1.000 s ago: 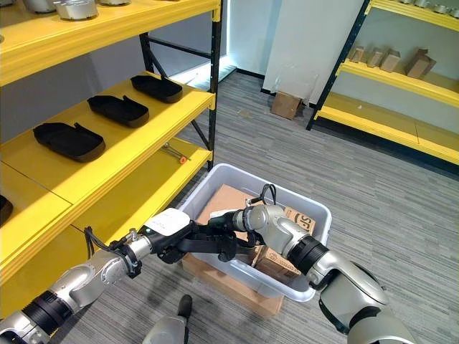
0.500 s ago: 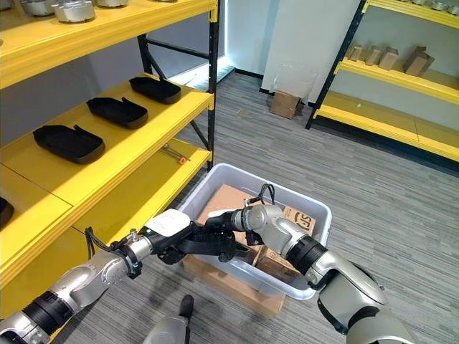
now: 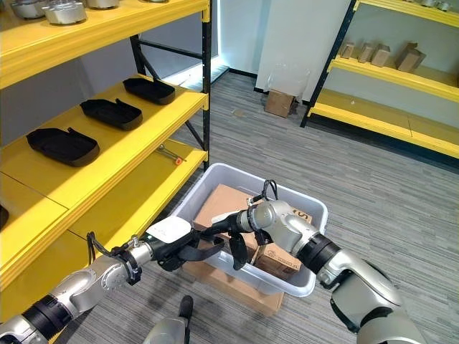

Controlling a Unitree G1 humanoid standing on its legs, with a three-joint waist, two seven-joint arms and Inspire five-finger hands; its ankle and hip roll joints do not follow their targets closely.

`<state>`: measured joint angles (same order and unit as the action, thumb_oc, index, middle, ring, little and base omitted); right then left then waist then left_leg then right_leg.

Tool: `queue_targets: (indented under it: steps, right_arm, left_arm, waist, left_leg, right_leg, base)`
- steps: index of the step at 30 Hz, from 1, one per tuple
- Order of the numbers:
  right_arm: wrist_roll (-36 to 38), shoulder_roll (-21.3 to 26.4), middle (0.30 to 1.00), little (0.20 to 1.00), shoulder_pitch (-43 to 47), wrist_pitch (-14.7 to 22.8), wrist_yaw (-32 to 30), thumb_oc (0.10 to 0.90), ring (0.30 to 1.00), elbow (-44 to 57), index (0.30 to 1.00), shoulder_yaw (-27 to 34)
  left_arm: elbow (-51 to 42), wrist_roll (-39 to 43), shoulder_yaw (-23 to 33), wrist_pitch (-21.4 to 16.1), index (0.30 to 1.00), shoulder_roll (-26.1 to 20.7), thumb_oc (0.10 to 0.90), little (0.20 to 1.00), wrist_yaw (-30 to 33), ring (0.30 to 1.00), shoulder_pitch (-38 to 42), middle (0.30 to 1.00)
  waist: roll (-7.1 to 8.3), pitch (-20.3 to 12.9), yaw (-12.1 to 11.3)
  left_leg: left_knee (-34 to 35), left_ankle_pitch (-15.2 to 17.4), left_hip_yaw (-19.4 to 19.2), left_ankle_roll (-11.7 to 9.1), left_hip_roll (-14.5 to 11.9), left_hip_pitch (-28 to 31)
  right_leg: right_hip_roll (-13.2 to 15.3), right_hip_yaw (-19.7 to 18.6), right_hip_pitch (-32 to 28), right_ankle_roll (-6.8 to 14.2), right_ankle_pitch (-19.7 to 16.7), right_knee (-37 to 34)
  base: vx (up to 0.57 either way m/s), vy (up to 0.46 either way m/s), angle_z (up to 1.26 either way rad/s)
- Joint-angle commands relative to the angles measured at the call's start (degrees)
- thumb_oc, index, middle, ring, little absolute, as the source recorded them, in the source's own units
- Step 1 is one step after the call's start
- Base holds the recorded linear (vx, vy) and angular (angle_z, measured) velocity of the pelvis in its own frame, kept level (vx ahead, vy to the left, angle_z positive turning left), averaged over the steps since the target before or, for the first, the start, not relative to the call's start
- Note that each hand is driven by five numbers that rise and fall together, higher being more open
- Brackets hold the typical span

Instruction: Move parts from the plastic box to the shelf.

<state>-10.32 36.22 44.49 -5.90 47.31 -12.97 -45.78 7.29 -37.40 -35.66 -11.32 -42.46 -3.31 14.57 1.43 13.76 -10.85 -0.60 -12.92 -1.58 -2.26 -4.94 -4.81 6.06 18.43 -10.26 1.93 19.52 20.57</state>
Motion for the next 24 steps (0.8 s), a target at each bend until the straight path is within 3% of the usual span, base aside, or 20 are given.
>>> queue_targets:
  steps: [1,11,16,20,22,24]
  right_arm:
    - [7.95,-1.11,1.000,1.000,5.01,0.97,-3.17,0.900,1.000,2.79,1.000,4.98]
    - [7.44,0.25,1.000,1.000,5.39,1.42,-6.78,0.900,1.000,2.11,1.000,9.42]
    - [9.68,1.54,1.000,1.000,4.81,-0.21,-14.21,0.900,1.000,1.78,1.000,13.78]
    - [19.70,0.42,1.000,1.000,3.12,-2.81,-30.76,0.900,1.000,3.67,1.000,22.78]
    - [25.98,0.30,1.000,1.000,1.11,-3.62,-38.64,0.900,1.000,7.44,1.000,29.23]
    - [29.15,0.11,1.000,1.000,-2.61,-3.70,-50.27,0.900,1.000,10.77,1.000,37.72]
  left_arm:
    - [-2.68,-0.20,4.58,-2.80,0.300,0.72,0.400,0.300,2.54,0.300,1.51,0.300]
    - [-2.49,-0.75,5.18,-2.52,0.300,0.85,0.400,0.300,3.19,0.300,0.60,0.300]
    - [-2.35,-0.67,6.10,-1.67,0.300,0.62,0.400,0.300,5.10,0.300,0.41,0.300]
    - [-2.11,0.56,9.89,-1.83,0.300,0.71,0.400,0.300,11.81,0.300,-0.46,0.300]
    - [-3.16,1.37,13.57,-2.96,0.300,0.18,0.400,0.300,14.71,0.300,-2.17,0.300]
    - [-4.91,2.18,18.76,-3.89,0.300,-1.22,0.400,0.300,19.08,0.300,-4.44,0.300]
  waist:
    - [1.19,-4.66,-0.13]
    - [0.99,-5.02,0.44]
    - [0.76,-4.94,1.22]
    - [0.15,-4.73,2.07]
    - [-0.24,-4.70,2.26]
    - [-0.73,-4.67,2.74]
  left_leg:
    - [3.33,0.32,2.48,-3.79,-4.45,-0.60]
    - [3.18,0.53,2.14,-3.79,-4.73,-0.45]
    - [3.15,0.59,1.83,-3.83,-4.84,-0.26]
    - [2.76,0.69,1.41,-3.80,-5.10,-0.37]
    - [2.44,0.99,1.33,-3.65,-5.14,-0.63]
    - [2.16,1.70,1.12,-3.45,-5.35,-0.73]
  right_leg:
    - [1.44,-0.23,1.98,0.68,-7.41,0.47]
    - [1.24,-0.76,1.72,0.53,-7.21,0.21]
    - [1.21,-1.30,1.71,0.66,-7.32,0.03]
    - [1.01,-2.51,1.60,0.34,-7.25,-0.35]
    - [0.95,-2.84,1.41,0.18,-7.11,-0.57]
    - [0.81,-3.39,1.40,0.03,-6.85,-0.43]
  base:
    - [0.00,0.000,0.00]
    - [0.00,0.000,0.00]
    - [-0.01,0.004,-0.05]
    - [-0.03,0.010,-0.07]
    - [-0.03,-0.009,-0.06]
    - [-0.03,-0.022,-0.01]
